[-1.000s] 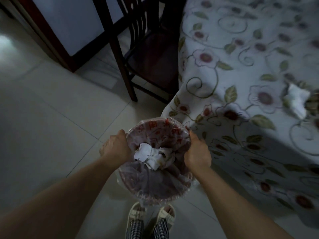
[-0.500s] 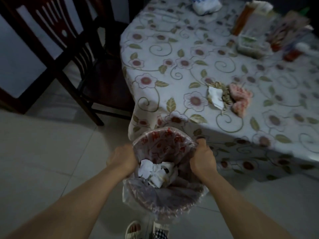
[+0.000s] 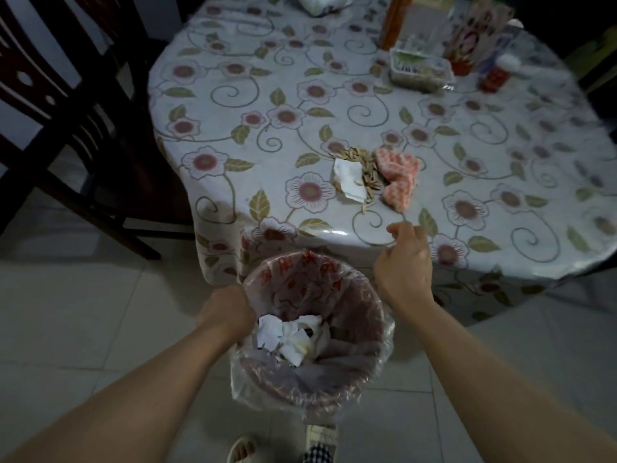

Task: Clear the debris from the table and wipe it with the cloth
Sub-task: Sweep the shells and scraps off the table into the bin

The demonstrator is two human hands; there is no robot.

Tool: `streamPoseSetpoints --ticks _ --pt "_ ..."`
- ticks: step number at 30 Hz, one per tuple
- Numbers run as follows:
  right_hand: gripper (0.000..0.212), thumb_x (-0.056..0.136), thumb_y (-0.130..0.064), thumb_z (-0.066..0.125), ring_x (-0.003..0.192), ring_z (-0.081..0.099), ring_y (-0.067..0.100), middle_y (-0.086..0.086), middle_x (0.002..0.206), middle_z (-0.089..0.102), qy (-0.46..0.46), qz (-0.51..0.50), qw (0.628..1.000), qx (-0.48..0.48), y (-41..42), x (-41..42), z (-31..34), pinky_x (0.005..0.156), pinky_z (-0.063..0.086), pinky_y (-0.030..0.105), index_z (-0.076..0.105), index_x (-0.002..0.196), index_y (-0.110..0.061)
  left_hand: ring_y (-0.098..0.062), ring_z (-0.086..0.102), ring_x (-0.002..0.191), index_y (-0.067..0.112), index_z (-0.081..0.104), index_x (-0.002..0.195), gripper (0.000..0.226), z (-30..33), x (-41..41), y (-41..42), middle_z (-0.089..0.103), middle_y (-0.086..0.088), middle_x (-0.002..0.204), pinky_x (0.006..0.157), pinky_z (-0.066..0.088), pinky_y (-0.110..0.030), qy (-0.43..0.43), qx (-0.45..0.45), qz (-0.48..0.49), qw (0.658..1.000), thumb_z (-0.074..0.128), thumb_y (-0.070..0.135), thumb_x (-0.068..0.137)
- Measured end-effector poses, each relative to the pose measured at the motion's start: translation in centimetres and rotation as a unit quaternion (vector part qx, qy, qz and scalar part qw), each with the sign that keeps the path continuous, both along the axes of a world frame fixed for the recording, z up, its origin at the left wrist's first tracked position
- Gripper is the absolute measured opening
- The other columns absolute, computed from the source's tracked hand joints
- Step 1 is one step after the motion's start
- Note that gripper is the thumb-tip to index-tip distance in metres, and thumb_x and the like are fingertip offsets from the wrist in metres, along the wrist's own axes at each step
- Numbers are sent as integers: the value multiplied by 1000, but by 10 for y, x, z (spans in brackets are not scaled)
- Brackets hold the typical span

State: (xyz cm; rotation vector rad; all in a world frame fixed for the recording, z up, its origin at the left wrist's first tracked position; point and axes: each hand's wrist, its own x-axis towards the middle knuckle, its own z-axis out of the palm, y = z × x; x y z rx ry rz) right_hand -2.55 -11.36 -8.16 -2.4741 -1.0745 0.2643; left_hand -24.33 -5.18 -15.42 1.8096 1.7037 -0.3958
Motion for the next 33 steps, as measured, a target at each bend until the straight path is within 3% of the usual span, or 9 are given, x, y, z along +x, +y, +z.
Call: streamPoseSetpoints --ticks 8,11,13,18,21,24,29,31,33 --pt "44 83 10 44 110 46 30 15 132 40 -16 -13 996 89 44 75 -1 78 33 29 48 123 -6 -28 65 91 14 57 82 6 -3 38 2 67 -5 94 63 39 -28 18 11 -32 999 55 19 81" --pt "45 86 4 44 122 39 33 17 136 38 -25 14 995 99 69 98 -3 92 36 37 45 130 -6 -21 55 67 15 52 66 16 0 48 4 53 3 63 59 40 -27 13 11 0 1000 54 15 81" --pt "48 86 -1 45 126 35 35 18 139 36 -3 36 996 78 85 110 -3 101 32 40 42 134 -5 -18 54 59 16 53 64 16 1 53 5 52 3 58 54 42 -26 -2 11 34 999 60 15 78" --pt "54 69 -3 62 116 47 36 18 127 52 -20 112 993 -25 120 126 -19 96 40 36 51 122 -6 -19 52 58 17 51 57 24 4 64 13 51 2 57 56 42 -26 -7 6 53 999 64 12 77" --pt "67 72 4 62 123 46 35 15 137 45 23 119 991 -52 126 123 -29 99 43 38 44 134 -11 -20 50 62 17 50 59 21 1 65 20 48 3 57 58 41 -27 5 0 41 999 62 11 75" --pt "62 70 8 63 104 62 35 16 119 62 96 0 995 9 123 124 -28 89 54 42 53 127 -12 -23 55 69 14 52 66 14 -5 61 24 50 2 61 59 42 -27 2 -11 31 999 60 14 77" --pt "42 47 5 59 67 69 36 18 72 70 212 -88 966 123 115 133 -1 62 59 48 66 82 -16 -27 64 90 13 61 85 9 -4 60 28 66 -7 91 66 44 -27 -8 -18 22 1000 62 21 80" --pt "38 50 6 62 68 69 36 17 72 69 198 -99 965 141 120 141 4 63 59 45 64 83 -12 -28 64 94 12 63 93 16 -4 59 31 68 -8 98 68 44 -28 -6 -15 20 1000 62 21 80" --pt "29 69 7 59 82 67 31 13 85 68 154 -118 970 145 129 153 2 68 55 35 62 91 -10 -29 64 95 10 63 93 15 -6 60 34 69 -11 100 69 46 -29 -15 -1 26 1000 56 19 83"
